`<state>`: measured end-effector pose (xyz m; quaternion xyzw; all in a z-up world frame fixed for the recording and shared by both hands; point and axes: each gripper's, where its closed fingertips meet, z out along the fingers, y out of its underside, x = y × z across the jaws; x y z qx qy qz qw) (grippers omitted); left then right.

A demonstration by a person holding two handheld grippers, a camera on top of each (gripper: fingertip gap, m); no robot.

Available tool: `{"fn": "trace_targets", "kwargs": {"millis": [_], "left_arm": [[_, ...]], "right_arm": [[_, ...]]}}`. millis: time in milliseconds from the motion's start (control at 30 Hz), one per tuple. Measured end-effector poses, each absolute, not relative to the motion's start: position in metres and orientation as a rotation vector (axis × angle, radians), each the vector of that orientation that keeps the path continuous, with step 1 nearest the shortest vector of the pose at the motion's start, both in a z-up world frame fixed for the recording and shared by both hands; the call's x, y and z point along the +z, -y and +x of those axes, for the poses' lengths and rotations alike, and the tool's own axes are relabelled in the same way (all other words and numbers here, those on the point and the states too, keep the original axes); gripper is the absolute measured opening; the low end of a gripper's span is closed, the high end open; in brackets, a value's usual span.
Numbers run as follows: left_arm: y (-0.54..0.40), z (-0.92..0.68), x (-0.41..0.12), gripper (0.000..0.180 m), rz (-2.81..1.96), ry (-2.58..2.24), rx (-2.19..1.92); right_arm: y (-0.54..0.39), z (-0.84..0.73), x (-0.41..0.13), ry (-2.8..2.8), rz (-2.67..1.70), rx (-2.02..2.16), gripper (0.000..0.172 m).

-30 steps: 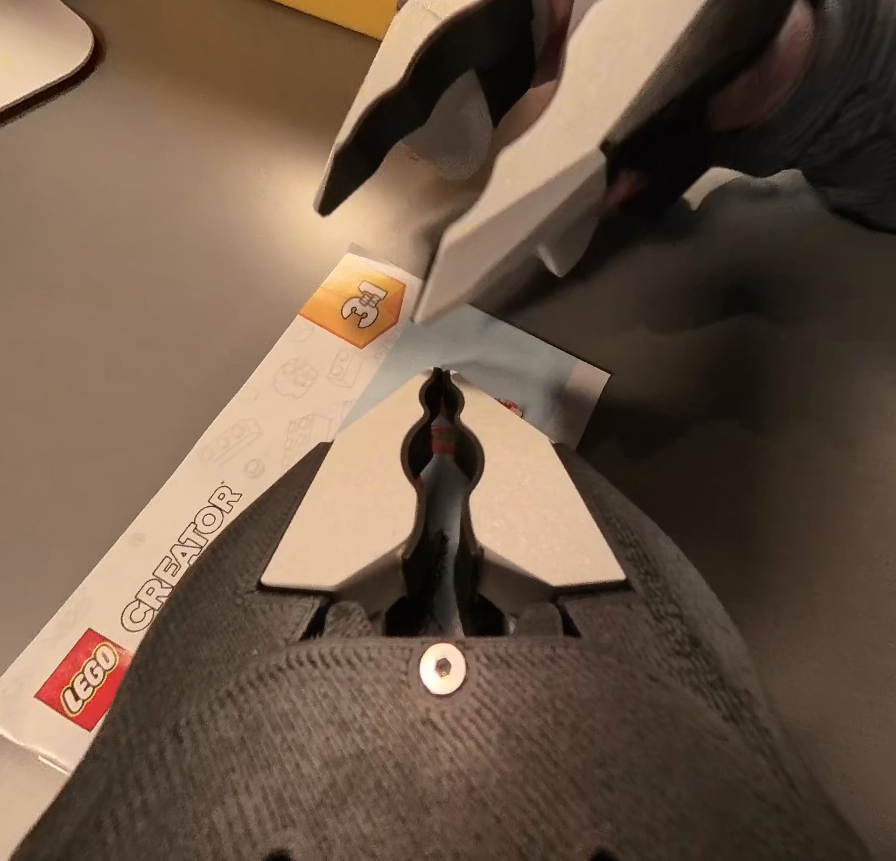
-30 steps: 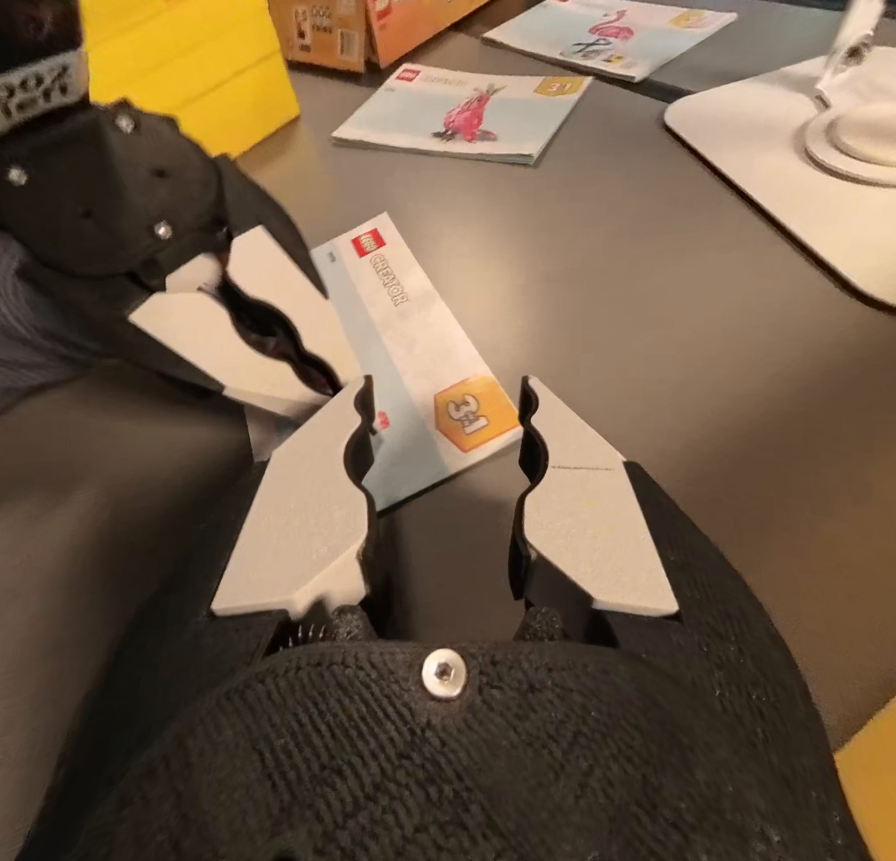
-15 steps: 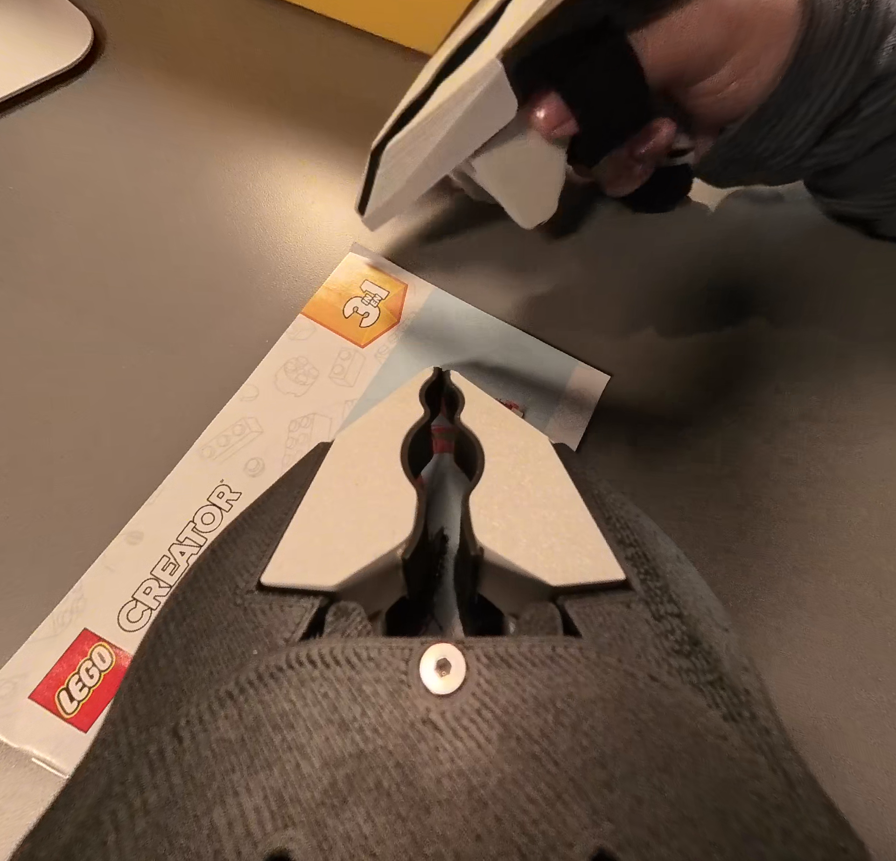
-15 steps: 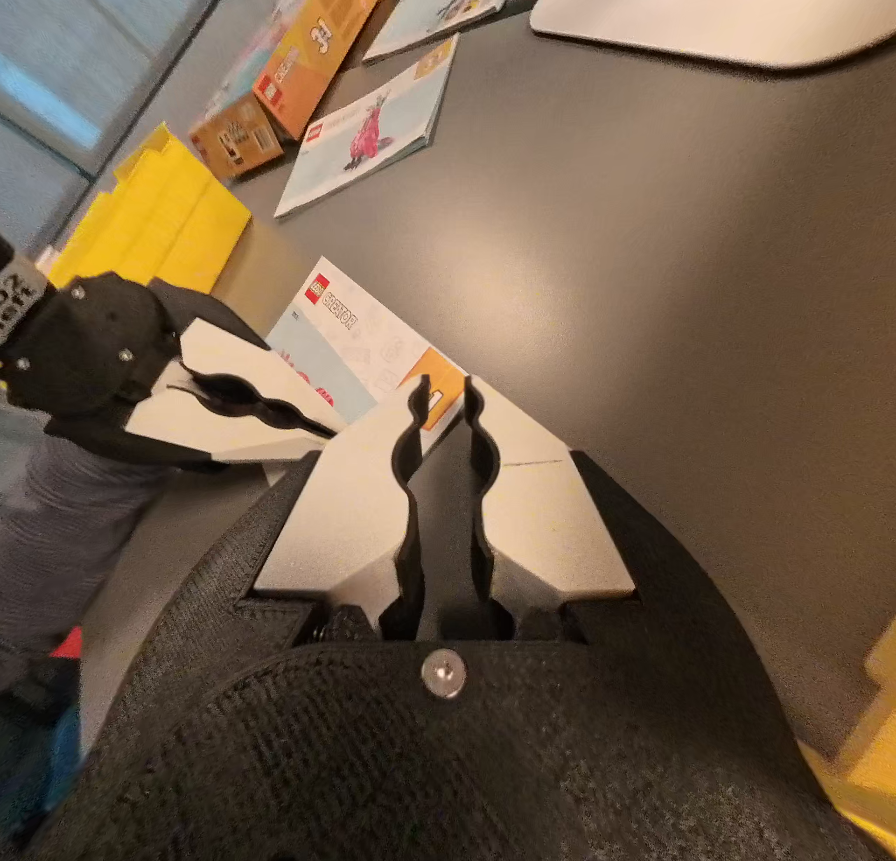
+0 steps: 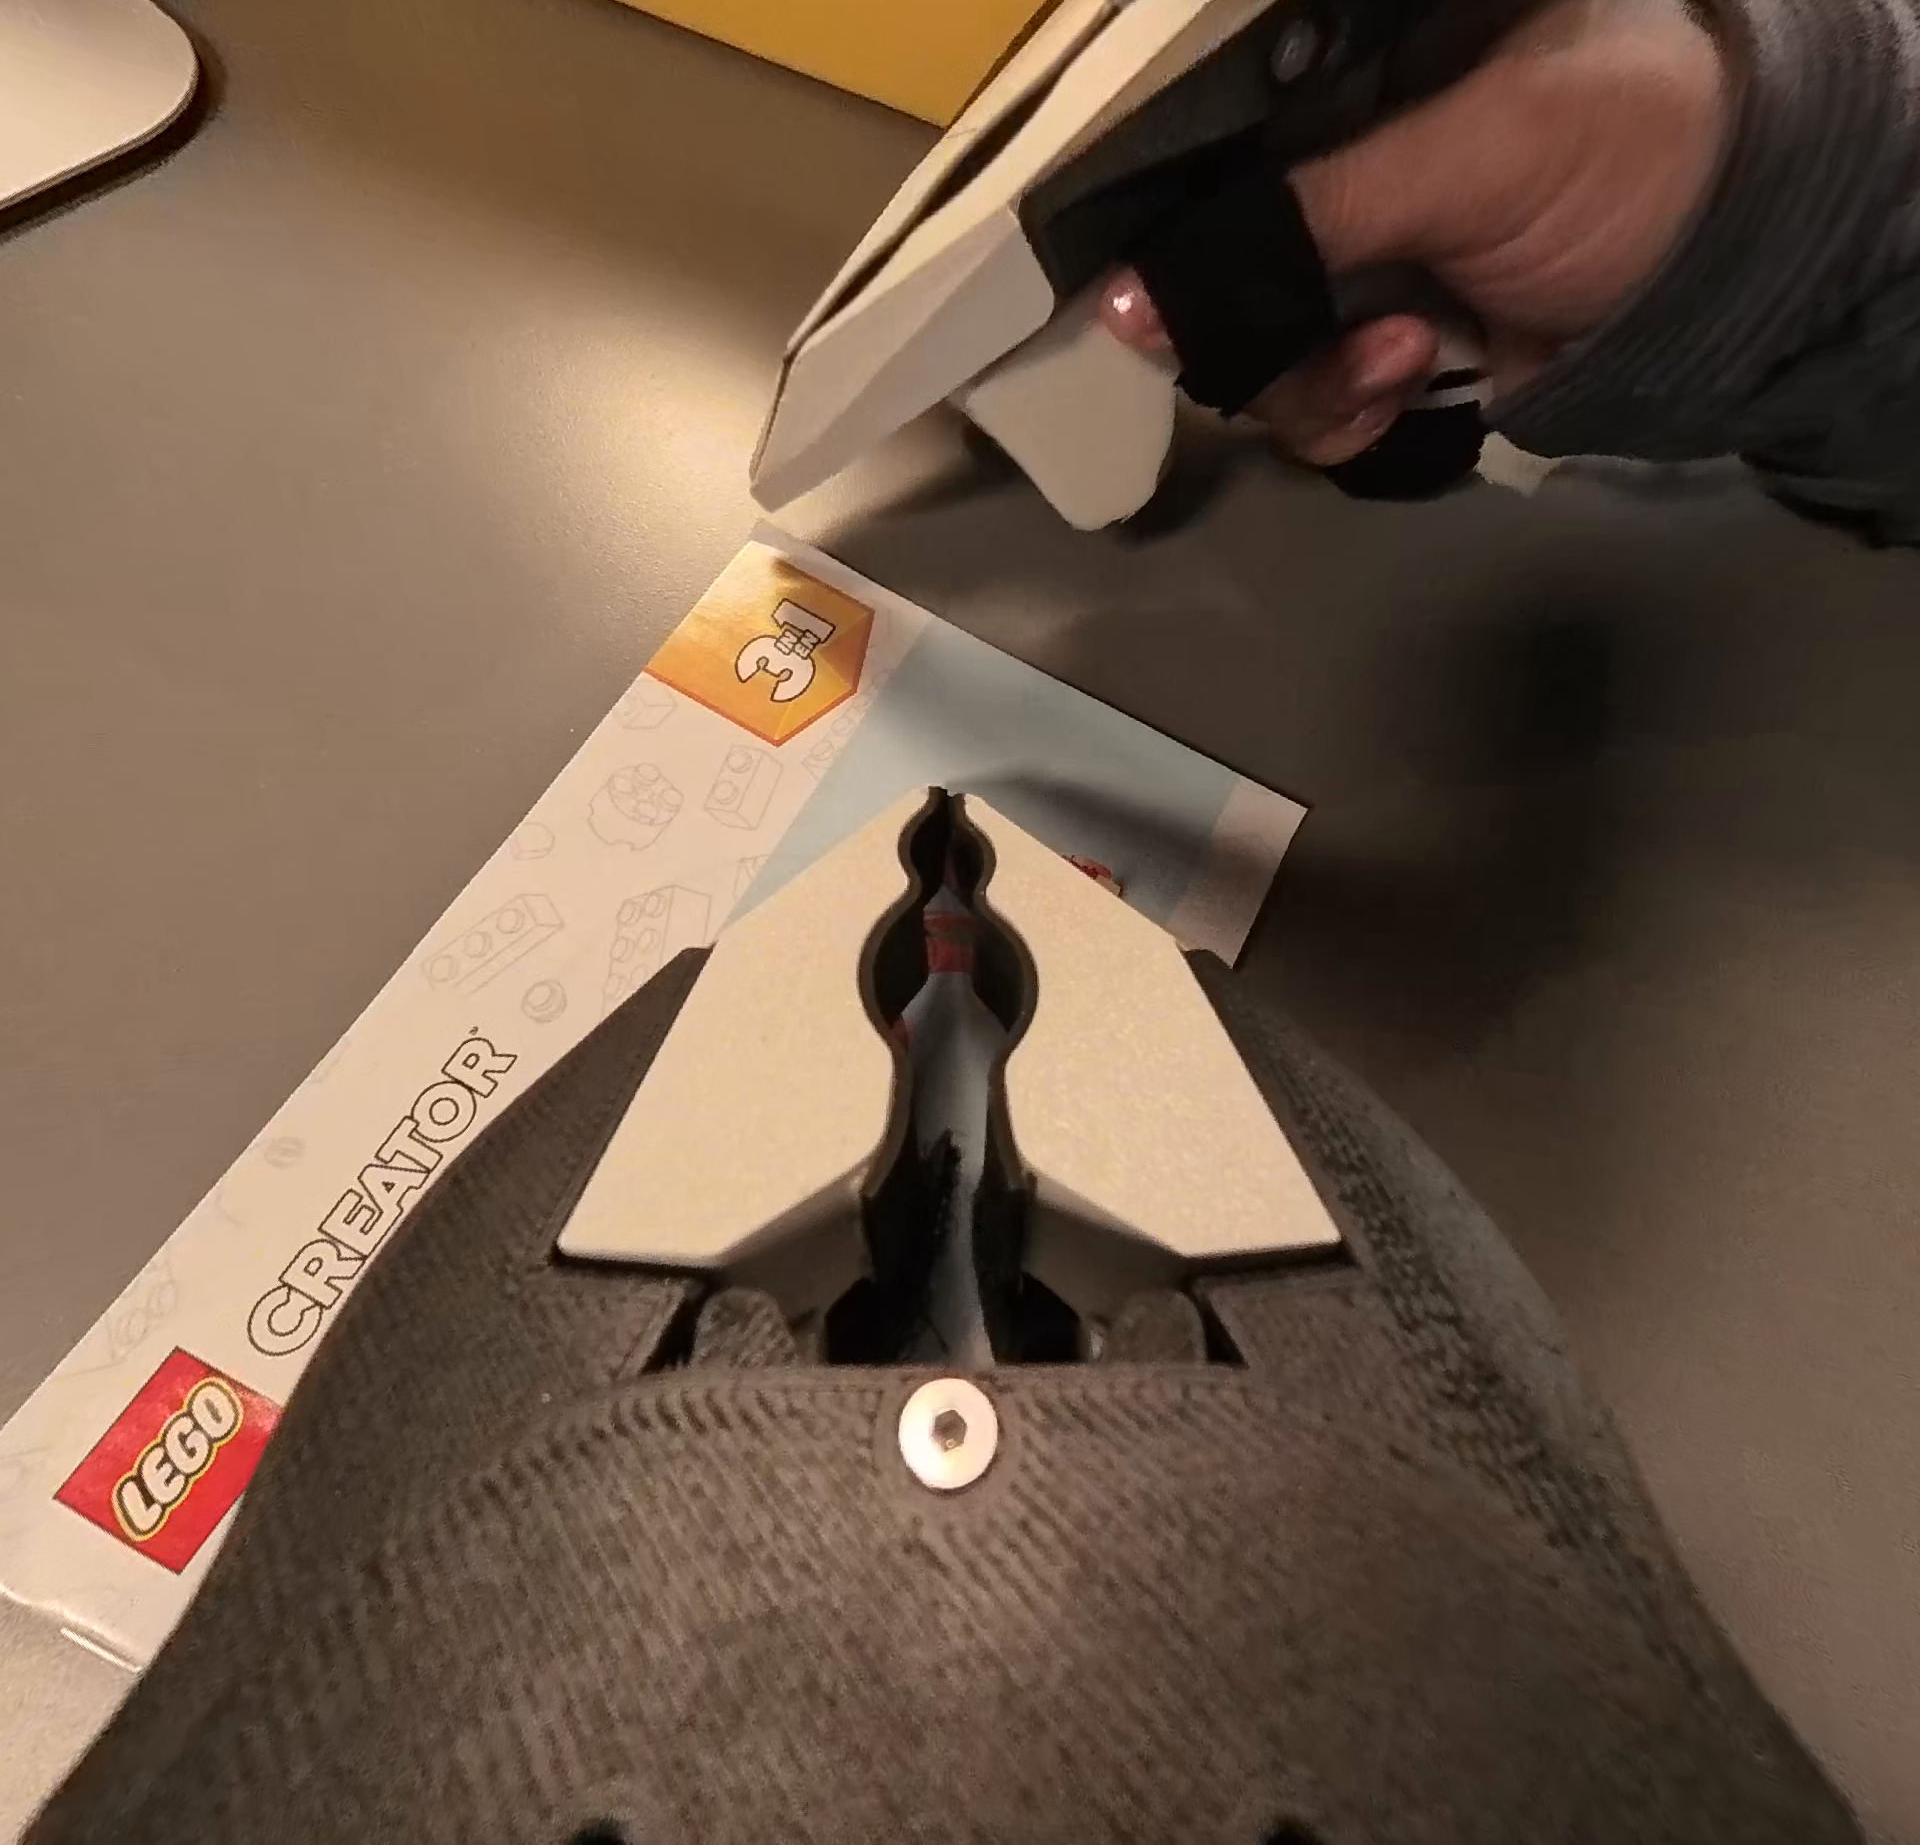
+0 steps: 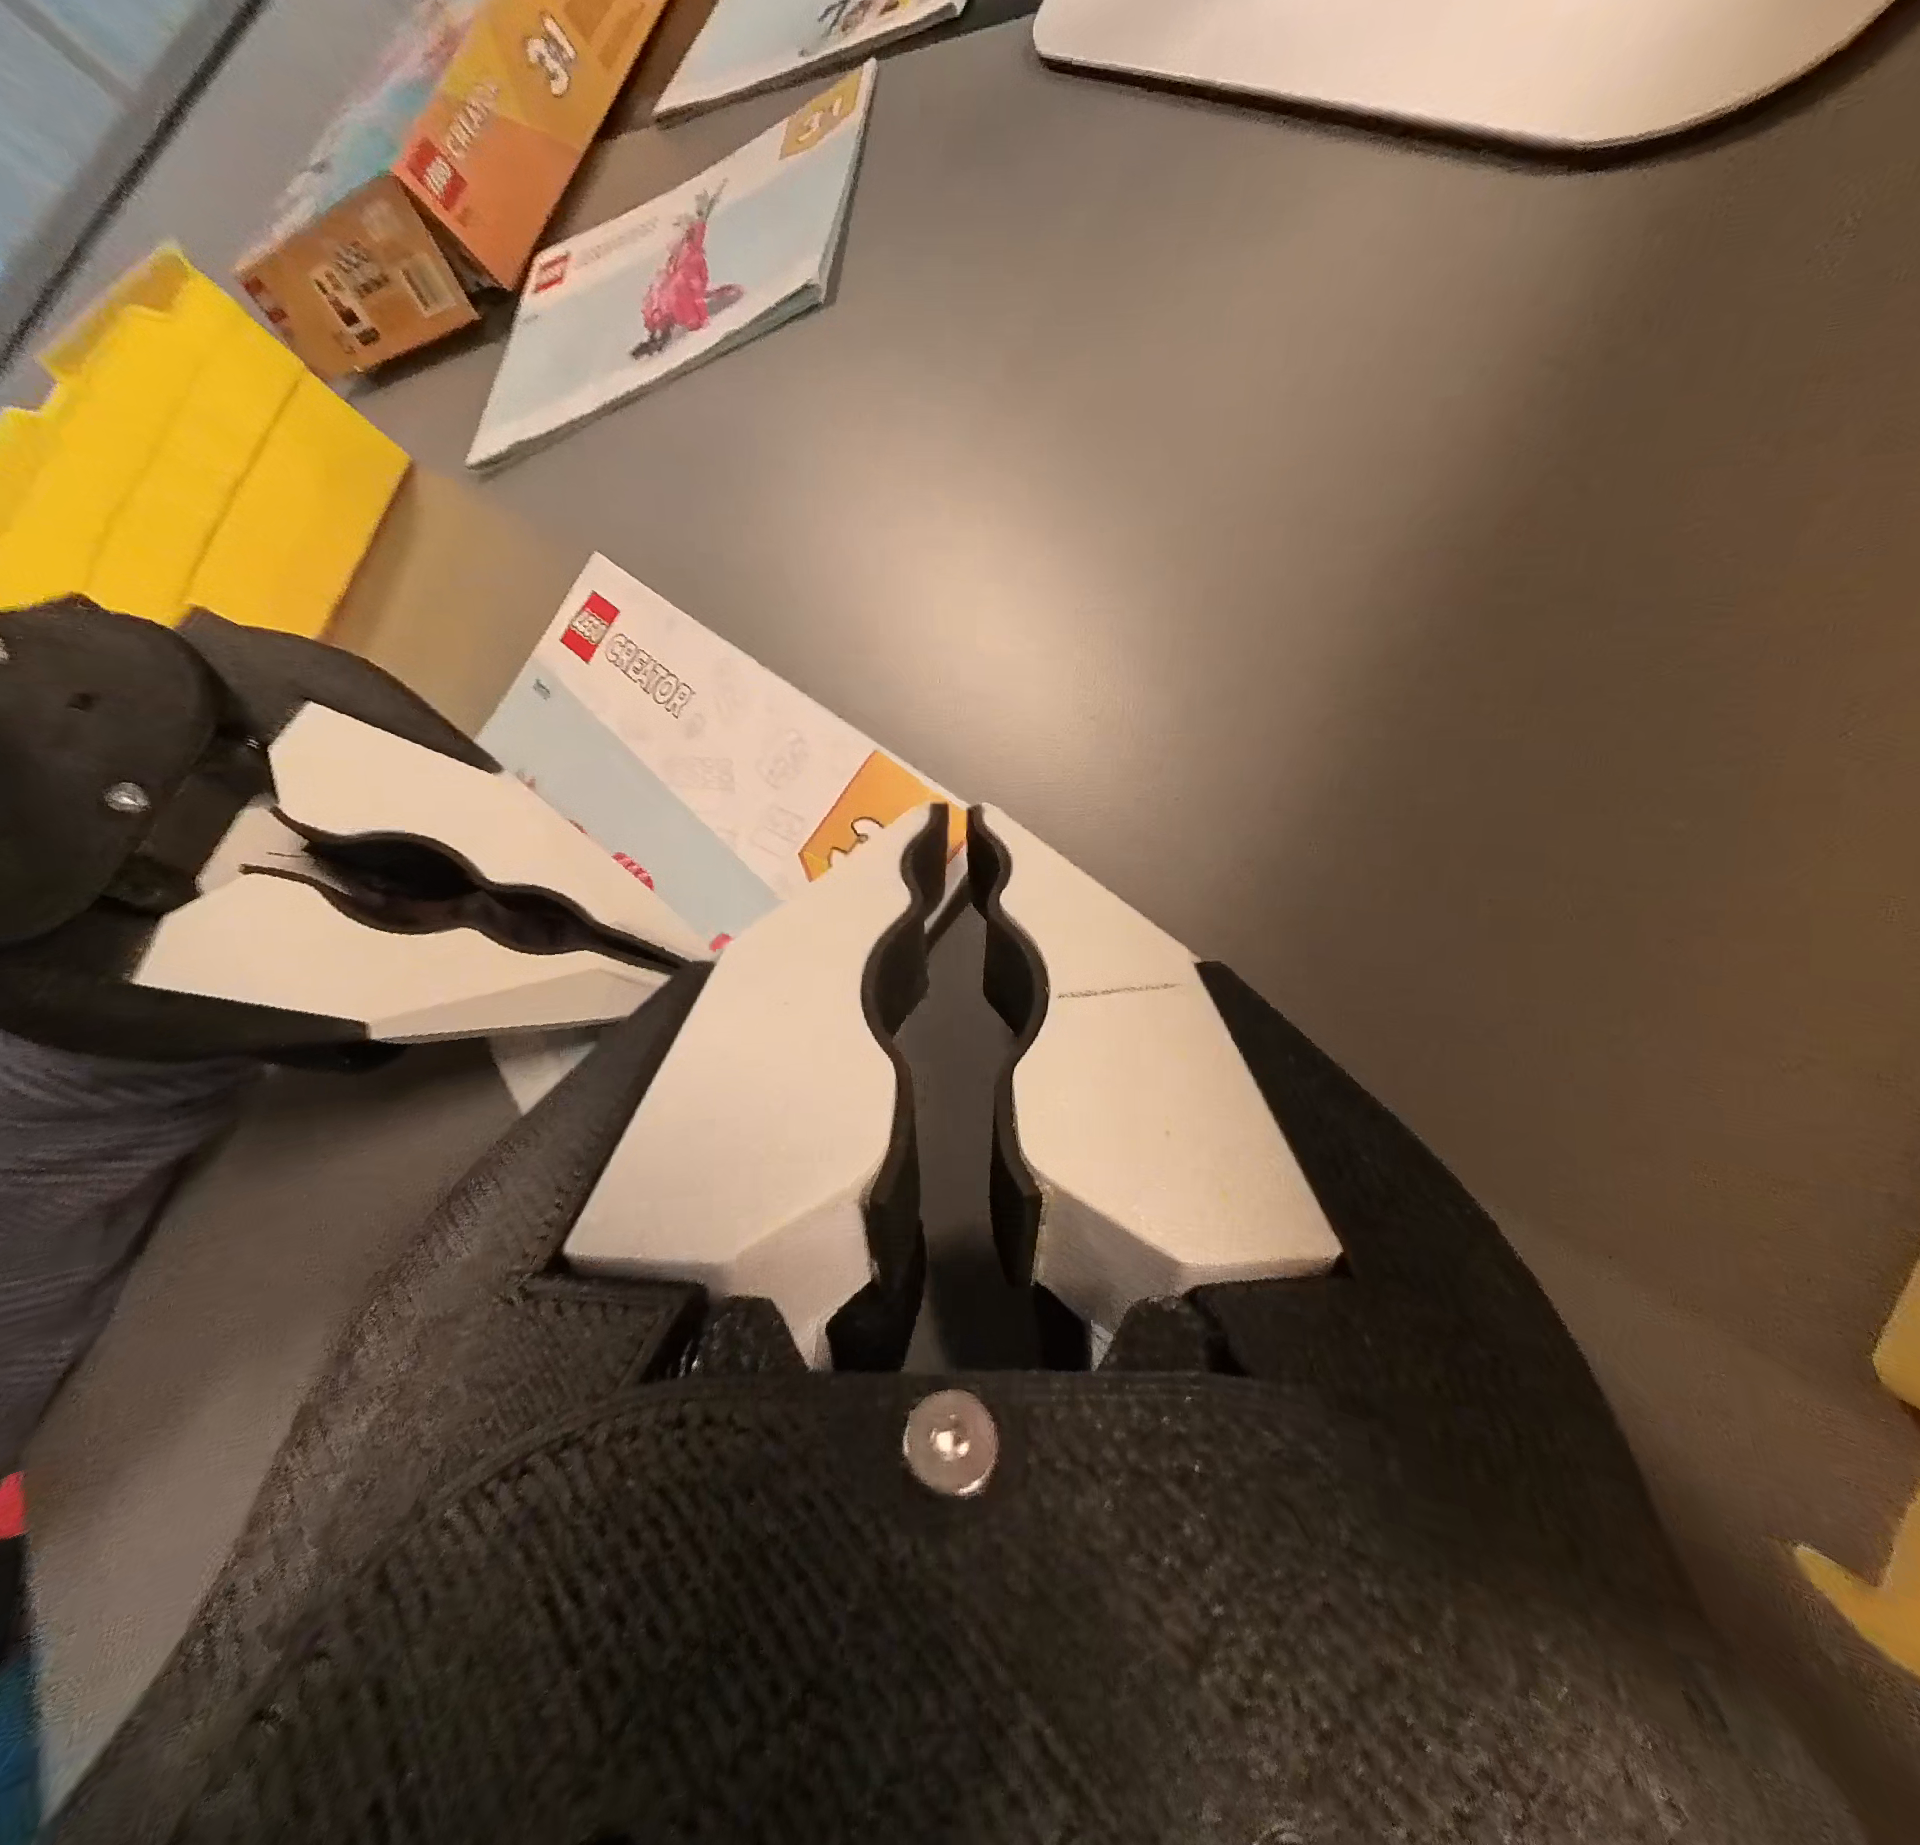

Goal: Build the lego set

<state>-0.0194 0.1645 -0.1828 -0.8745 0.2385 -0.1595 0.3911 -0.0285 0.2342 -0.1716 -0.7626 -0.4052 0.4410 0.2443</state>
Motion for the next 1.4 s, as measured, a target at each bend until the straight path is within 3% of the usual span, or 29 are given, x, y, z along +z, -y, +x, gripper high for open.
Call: {"fn": "trace_targets", "kwargs": {"millis": [200,600,700,767,1067,1400], "left_arm": [[-0.1645,-0.0195,-0.1829,0.000,-2.221,-0.605,-0.406],[-0.1645,-0.0195,-0.1829,0.000,-2.222,-0.603,-0.410],[-0.1644,-0.0194,-0.1829,0.000,-2.222,-0.603,-0.411],[-0.1644,-0.0194,-0.1830,0.000,-2.222,-0.603,-0.411],[-0.1643,-0.0193,-0.1831,0.000,-2.222,-0.601,-0.413],[-0.1643,-0.0190,-0.1832,0.000,-2.222,-0.602,-0.414]], "right_arm": [[-0.2316,-0.0295,-0.1773,1.225,-2.009,0.951,0.002],[-0.2310,-0.0296,-0.1776,1.240,-2.002,0.939,0.001],[-0.2376,-0.0277,-0.1803,1.263,-1.965,0.769,0.015],[-0.2355,-0.0287,-0.1824,1.315,-1.934,0.708,0.013],[-0.2325,-0.0296,-0.1792,1.285,-1.970,0.865,0.000],[-0.2299,-0.0307,-0.1735,1.250,-1.978,1.011,0.000]]}}
